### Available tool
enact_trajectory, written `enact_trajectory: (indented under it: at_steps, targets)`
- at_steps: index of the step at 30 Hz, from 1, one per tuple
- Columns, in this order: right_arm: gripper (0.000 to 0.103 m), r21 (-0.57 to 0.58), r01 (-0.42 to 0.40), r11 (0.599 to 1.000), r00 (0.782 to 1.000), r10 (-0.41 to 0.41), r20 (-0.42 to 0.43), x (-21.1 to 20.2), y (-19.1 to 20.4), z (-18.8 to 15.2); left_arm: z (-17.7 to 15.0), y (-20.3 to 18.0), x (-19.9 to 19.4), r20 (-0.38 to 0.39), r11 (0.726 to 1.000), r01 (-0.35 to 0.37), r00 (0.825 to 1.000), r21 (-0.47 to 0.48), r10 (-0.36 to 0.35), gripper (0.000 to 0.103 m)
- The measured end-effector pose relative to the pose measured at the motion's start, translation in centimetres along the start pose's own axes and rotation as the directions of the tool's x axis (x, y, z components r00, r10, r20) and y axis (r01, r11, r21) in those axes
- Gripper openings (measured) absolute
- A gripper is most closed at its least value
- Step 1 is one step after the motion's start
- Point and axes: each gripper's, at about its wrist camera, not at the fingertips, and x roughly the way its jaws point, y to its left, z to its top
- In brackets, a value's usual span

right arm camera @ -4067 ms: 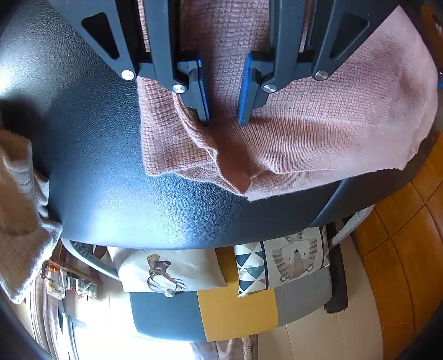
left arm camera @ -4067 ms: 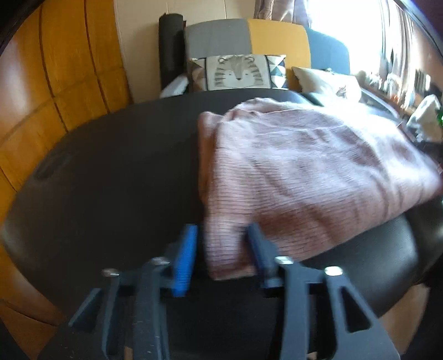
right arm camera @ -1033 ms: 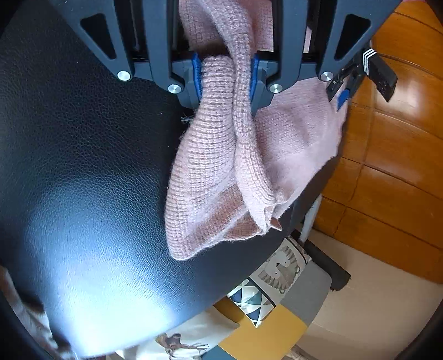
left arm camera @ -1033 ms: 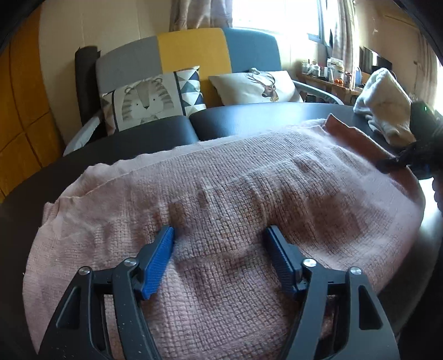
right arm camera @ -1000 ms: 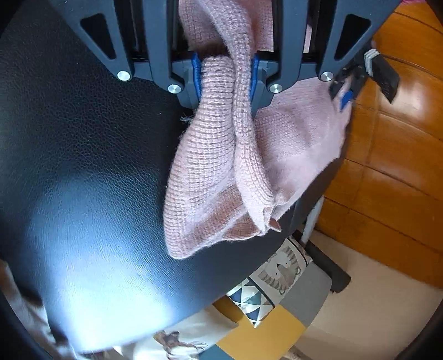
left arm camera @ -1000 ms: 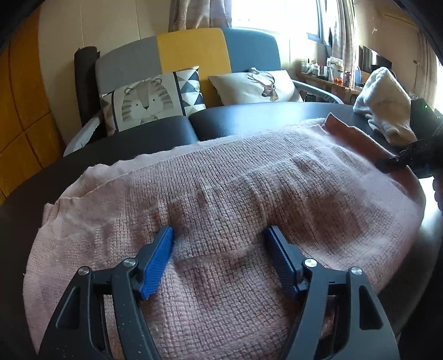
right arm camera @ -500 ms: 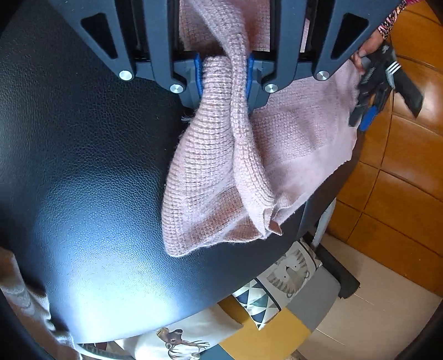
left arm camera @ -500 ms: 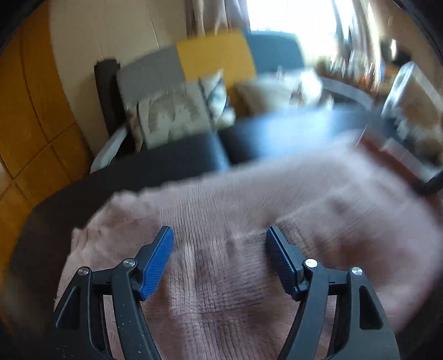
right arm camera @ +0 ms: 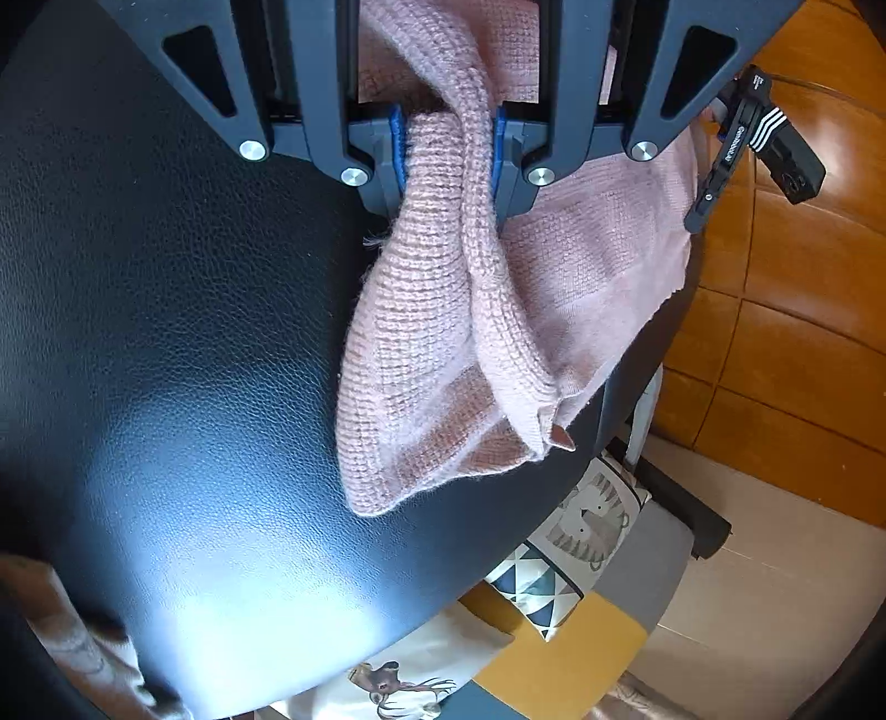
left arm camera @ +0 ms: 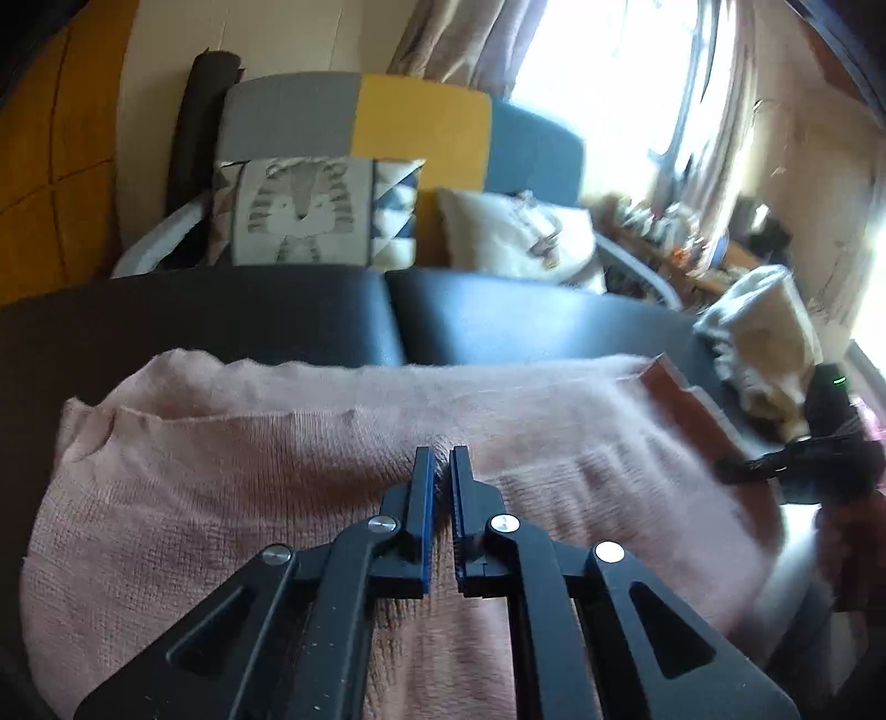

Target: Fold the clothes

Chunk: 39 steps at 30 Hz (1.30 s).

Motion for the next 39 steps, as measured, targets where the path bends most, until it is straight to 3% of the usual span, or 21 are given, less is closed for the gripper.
enact_trajectory:
  at_steps: [2,5,7,10,12,17,20,22,24,26,28,30,32,33,36,39]
  targets:
    - [0.021,-0.008,0.005,1.000,1.000,-0.005,0.000,0.0,0.0,0.0,0.0,-0.7,0.2,0.009,0.999,-0.002,1.000,0.049,0.001,0.004]
    - [0.021,-0.008,0.011,1.000,1.000,-0.011,-0.001,0.2,0.2,0.1,0.2,-0.9,0.0,0.040,0.992,-0.086,0.996,0.092,0.083,0.005]
    - [0.021,-0.005,0.008,1.000,1.000,-0.008,-0.003,0.2,0.1,0.1,1.1,-0.2,-0.3,0.070,0.978,-0.183,0.982,0.102,0.176,0.008]
    - [0.021,-0.008,0.007,1.000,1.000,-0.007,-0.009,-0.3,-0.3,-0.2,2.6,2.7,-0.1,0.050,0.954,-0.298,0.954,0.045,0.295,0.008]
    - [0.021,-0.009,0.007,1.000,1.000,-0.008,-0.011,-0.3,-0.3,-0.2,2.9,4.9,-0.1,0.010,0.949,-0.314,0.949,-0.004,0.314,0.008]
    - [0.021,-0.001,0.002,1.000,1.000,-0.002,-0.012,-0.2,-0.5,-0.2,1.4,9.1,-0.1,-0.078,0.963,-0.255,0.966,-0.085,0.248,0.008]
    - [0.021,0.000,0.001,1.000,1.000,-0.001,-0.016,-0.2,-0.6,-0.2,0.2,11.8,0.9,-0.149,0.934,-0.346,0.932,-0.086,0.331,0.008]
    - [0.021,0.002,0.005,1.000,1.000,-0.005,-0.016,-0.2,-0.6,-0.2,0.3,13.3,0.8,-0.136,0.917,-0.388,0.917,-0.089,0.375,0.011]
    - [0.021,0.003,0.011,1.000,1.000,-0.011,-0.013,0.0,-0.3,-0.2,0.8,14.7,0.9,-0.142,0.884,-0.461,0.883,-0.084,0.447,0.011]
    - [0.021,0.000,0.013,1.000,1.000,-0.013,-0.011,0.0,-0.3,-0.4,1.4,16.4,1.0,-0.154,0.866,-0.487,0.870,-0.111,0.469,0.011]
    - [0.021,0.002,0.010,1.000,1.000,-0.010,-0.009,0.0,-0.4,-0.4,1.9,17.6,0.8,-0.164,0.865,-0.475,0.877,-0.162,0.451,0.011]
    - [0.021,0.006,0.004,1.000,1.000,-0.004,-0.006,0.0,-0.5,-0.5,1.8,17.6,-0.4,-0.130,0.887,-0.403,0.915,-0.227,0.382,0.011]
    - [0.021,0.009,0.003,1.000,1.000,-0.003,-0.005,-0.1,-0.6,-0.7,2.1,16.4,-1.5,-0.070,0.929,-0.283,0.959,-0.238,0.274,0.011]
    - [0.021,0.009,0.004,1.000,1.000,-0.004,-0.005,0.0,-0.6,-0.7,2.3,15.5,-1.6,-0.061,0.945,-0.251,0.968,-0.210,0.243,0.011]
    - [0.021,0.009,0.002,1.000,1.000,-0.002,-0.008,-0.1,-0.6,-0.7,2.7,13.5,-0.5,-0.091,0.970,-0.216,0.974,-0.107,0.207,0.011]
    - [0.021,0.014,-0.002,1.000,1.000,0.002,-0.009,-0.1,-0.8,-0.7,2.9,14.2,1.8,-0.172,0.974,-0.201,0.968,-0.102,0.182,0.011]
